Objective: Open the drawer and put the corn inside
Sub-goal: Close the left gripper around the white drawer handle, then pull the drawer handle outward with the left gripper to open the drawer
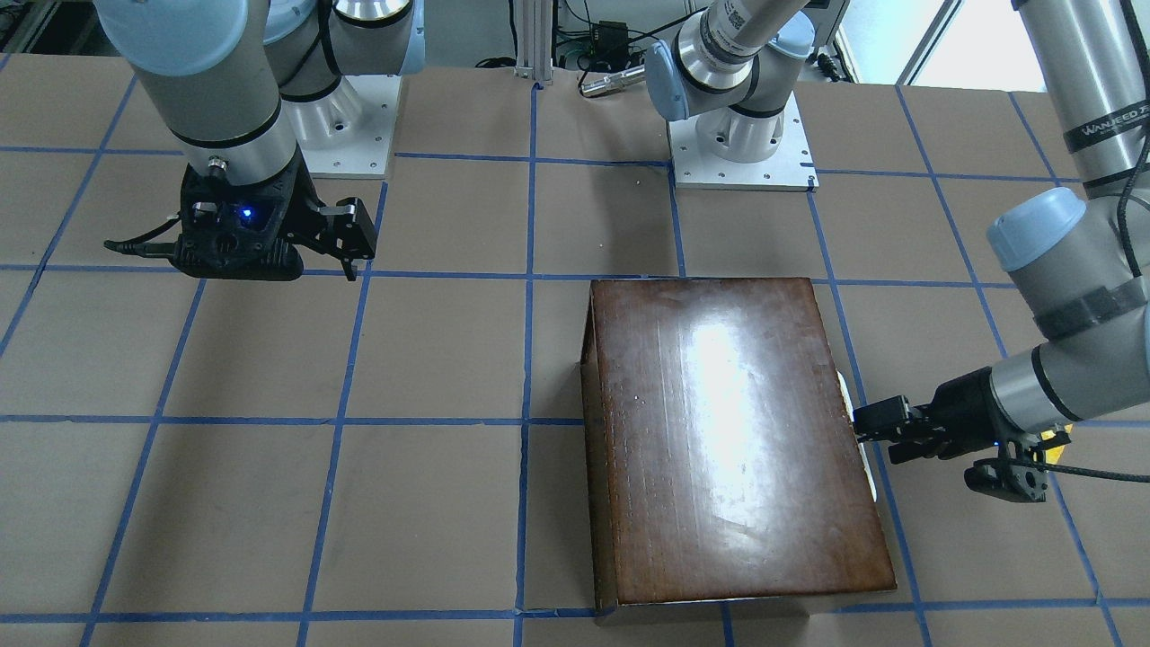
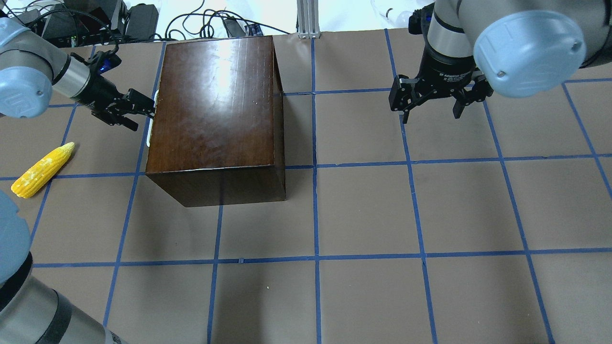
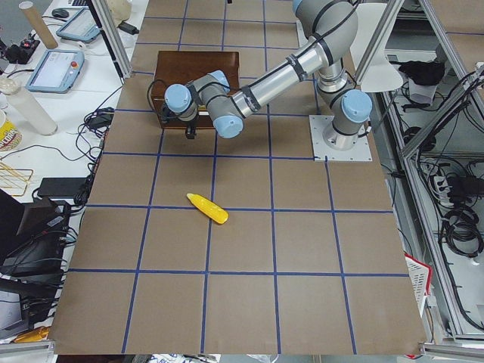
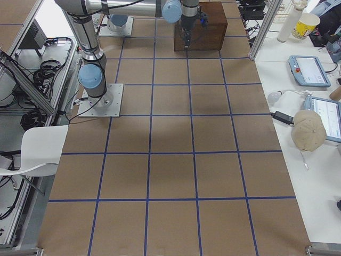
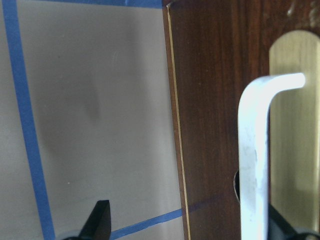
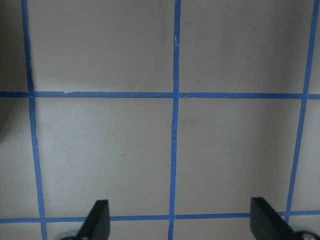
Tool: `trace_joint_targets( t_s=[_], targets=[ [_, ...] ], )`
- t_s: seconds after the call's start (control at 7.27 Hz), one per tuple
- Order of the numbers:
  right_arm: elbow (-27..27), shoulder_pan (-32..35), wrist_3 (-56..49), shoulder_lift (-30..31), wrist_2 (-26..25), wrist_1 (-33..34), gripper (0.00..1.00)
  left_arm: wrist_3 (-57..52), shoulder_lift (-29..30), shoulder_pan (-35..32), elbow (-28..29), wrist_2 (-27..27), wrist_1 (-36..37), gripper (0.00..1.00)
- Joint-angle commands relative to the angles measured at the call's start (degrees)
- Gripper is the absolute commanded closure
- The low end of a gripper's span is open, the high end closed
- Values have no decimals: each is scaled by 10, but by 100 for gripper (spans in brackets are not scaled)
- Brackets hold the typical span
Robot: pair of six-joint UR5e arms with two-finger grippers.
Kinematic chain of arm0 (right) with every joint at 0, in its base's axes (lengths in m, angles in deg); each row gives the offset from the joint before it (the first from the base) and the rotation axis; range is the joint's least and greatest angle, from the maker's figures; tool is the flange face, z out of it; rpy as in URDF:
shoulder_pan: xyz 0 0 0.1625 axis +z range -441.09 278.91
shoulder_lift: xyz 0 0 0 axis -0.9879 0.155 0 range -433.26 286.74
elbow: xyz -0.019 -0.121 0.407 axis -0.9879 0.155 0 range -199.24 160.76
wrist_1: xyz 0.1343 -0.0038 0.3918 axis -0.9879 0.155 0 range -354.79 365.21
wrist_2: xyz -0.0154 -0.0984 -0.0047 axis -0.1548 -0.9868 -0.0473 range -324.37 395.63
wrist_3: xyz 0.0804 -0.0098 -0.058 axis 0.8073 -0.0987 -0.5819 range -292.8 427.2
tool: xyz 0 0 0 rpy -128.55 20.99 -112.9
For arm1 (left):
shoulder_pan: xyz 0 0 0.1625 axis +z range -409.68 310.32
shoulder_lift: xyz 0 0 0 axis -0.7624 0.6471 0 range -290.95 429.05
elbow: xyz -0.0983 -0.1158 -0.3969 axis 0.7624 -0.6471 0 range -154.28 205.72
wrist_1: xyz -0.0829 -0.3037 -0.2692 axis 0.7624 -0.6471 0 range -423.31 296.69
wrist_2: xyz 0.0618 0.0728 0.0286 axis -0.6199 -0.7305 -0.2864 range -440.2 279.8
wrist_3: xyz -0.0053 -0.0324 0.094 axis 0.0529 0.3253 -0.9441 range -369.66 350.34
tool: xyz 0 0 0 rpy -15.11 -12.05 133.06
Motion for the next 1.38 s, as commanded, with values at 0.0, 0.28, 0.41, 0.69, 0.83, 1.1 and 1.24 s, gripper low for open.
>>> trace_joint_targets(
  t_s=[0.0, 0.28, 0.41, 0.69, 0.83, 1.1, 1.24],
  targets=[
    [0, 0, 0, 0, 0, 0, 0, -7, 1, 1, 9, -31, -1, 0],
    [0, 0, 0, 1, 0, 0, 0, -7, 2, 2, 13, -38, -2, 0],
    [0, 0, 0, 0, 0, 0, 0, -8, 1, 3, 13, -56, -1, 0],
    [0, 0, 0, 0, 0, 1, 0, -30, 2, 13, 18, -57, -2, 0],
    [0, 0, 0, 1, 0, 1, 0, -32, 2, 18, 21, -58, -4, 0],
    [0, 0, 0, 0, 0, 0, 0, -41, 2, 19, 25, -69, -5, 0],
    [0, 0, 0, 0, 0, 0, 0, -45, 3, 19, 25, -69, -7, 0]
  ],
)
